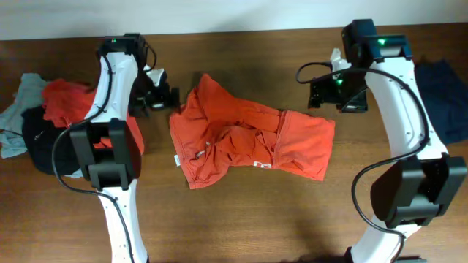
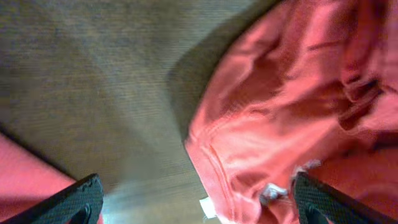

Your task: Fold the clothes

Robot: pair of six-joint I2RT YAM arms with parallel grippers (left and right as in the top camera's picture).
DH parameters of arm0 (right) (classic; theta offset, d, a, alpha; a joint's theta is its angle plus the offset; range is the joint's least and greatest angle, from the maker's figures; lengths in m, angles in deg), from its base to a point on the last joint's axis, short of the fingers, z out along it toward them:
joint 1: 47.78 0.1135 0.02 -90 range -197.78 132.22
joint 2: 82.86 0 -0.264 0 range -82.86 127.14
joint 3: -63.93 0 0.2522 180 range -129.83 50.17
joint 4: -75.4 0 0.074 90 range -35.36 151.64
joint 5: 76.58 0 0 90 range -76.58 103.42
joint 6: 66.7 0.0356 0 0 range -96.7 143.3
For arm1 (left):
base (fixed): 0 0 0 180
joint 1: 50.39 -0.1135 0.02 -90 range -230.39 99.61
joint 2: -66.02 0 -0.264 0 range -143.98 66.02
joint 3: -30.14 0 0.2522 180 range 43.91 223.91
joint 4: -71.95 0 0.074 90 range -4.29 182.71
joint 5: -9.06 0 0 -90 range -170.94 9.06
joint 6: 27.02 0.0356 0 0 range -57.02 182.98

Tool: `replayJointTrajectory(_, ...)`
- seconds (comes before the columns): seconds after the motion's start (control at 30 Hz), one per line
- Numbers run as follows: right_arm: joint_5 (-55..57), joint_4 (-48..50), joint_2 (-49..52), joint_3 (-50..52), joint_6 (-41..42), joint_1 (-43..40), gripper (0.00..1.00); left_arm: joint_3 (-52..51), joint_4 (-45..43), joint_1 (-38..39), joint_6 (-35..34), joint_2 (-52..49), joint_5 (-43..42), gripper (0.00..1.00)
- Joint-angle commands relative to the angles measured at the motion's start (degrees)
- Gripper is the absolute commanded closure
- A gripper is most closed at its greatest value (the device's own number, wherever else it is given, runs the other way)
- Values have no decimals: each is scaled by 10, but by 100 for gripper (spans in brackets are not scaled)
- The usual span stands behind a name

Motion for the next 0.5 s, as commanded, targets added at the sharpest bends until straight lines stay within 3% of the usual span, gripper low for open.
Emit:
replayJointTrajectory(0.0,5,0,-8,-6,-11,-7,14,-50,-52,4,-8,1,-42,3)
replayJointTrajectory(0.1,5,-1,-8,-6,-11,-7,14,-104,-109,7,-7,1,-61,11)
replayJointTrajectory(0.2,5,-1,-8,-6,-10,-7,14,-140,-129,7,12,1,-70,26)
replayJointTrajectory(0.23,5,-1,-8,-6,-10,-7,14,-146,-131,7,12,1,-71,36)
replayJointTrajectory(0.3,5,-1,-8,-6,-10,-7,14,-154,-131,8,12,1,-76,68)
replayJointTrajectory(0.37,5,-1,-8,-6,-10,-7,14,-157,-129,9,12,1,-92,92)
replayJointTrajectory(0.4,5,-1,-8,-6,-10,-7,14,-157,-127,10,12,1,-103,99)
replayJointTrajectory(0.47,5,-1,-8,-6,-10,-7,14,-157,-126,16,28,1,-133,99)
